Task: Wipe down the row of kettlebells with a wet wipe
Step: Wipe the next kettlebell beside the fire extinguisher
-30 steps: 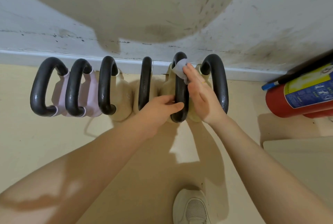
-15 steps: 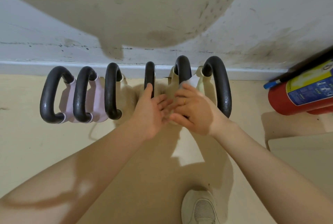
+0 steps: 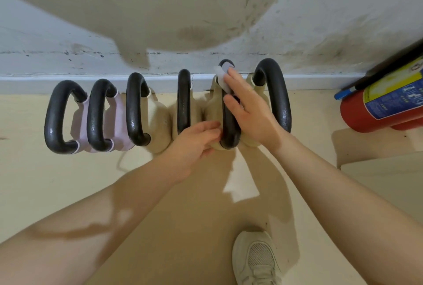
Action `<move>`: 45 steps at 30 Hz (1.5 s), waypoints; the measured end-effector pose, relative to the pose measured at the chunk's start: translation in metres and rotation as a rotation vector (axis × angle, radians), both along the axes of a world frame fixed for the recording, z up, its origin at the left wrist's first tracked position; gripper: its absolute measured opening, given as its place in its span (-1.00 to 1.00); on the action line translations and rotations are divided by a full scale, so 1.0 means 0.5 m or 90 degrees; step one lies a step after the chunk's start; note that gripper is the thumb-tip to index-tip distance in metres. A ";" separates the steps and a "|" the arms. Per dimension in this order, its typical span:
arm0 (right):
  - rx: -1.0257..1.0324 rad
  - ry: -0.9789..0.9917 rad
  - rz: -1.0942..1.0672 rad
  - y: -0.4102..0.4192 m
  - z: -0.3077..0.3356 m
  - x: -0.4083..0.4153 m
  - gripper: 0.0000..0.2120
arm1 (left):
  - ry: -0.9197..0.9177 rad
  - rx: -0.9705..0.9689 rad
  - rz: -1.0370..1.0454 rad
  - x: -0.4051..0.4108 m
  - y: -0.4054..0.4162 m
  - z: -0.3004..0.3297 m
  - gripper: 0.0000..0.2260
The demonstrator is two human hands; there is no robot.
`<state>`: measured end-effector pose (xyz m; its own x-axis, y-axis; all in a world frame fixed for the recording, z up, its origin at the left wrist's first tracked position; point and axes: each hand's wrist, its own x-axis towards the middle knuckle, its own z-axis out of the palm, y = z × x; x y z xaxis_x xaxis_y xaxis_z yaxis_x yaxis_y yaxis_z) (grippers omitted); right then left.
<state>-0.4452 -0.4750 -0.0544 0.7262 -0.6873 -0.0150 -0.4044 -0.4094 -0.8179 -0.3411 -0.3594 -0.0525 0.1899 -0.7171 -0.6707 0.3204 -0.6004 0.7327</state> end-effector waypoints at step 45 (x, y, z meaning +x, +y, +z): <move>0.306 -0.160 -0.175 0.213 -0.111 -0.069 -0.53 | -0.204 -0.056 -0.093 -0.009 -0.024 0.013 -0.75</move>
<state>-0.4799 -0.3684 -0.1097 0.5447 -0.8091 -0.2207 -0.2135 0.1207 -0.9694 -0.3457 -0.3714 -0.0462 0.2712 -0.8046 -0.5282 -0.0183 -0.5530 0.8330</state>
